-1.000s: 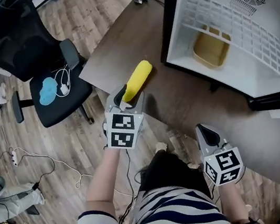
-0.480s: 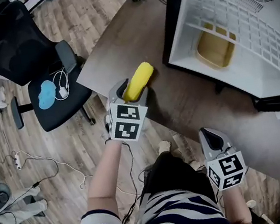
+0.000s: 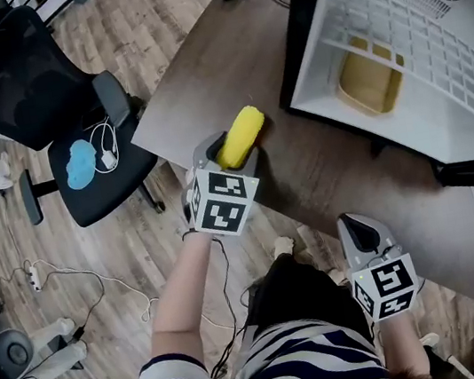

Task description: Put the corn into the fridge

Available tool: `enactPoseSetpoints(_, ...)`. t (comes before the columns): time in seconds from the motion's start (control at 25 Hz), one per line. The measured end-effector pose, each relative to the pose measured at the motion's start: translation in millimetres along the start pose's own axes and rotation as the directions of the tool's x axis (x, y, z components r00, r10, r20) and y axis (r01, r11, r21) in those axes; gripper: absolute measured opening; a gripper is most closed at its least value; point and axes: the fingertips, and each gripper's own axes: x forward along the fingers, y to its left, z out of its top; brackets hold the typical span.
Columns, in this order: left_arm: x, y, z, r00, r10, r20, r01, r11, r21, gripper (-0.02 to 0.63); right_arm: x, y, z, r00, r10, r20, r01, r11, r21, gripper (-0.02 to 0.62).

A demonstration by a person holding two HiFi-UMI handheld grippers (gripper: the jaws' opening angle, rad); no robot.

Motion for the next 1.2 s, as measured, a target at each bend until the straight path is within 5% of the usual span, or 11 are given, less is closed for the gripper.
enactPoseSetpoints(0.52, -5, -1, -1, 0.999, -0.045, 0.027, 0.047, 0.997, -0.061, 0.000, -15, -3, -5, 0.999, -0.036, 0.010, 0.036, 0.999, 0.015, -0.009)
enactPoseSetpoints(1.2, -58, -50, 33, 0.996, -0.072, 0.054, 0.072, 0.997, 0.010, 0.000, -40, -20, 7, 0.996, 0.000, 0.094, 0.001, 1.000, -0.011, -0.009)
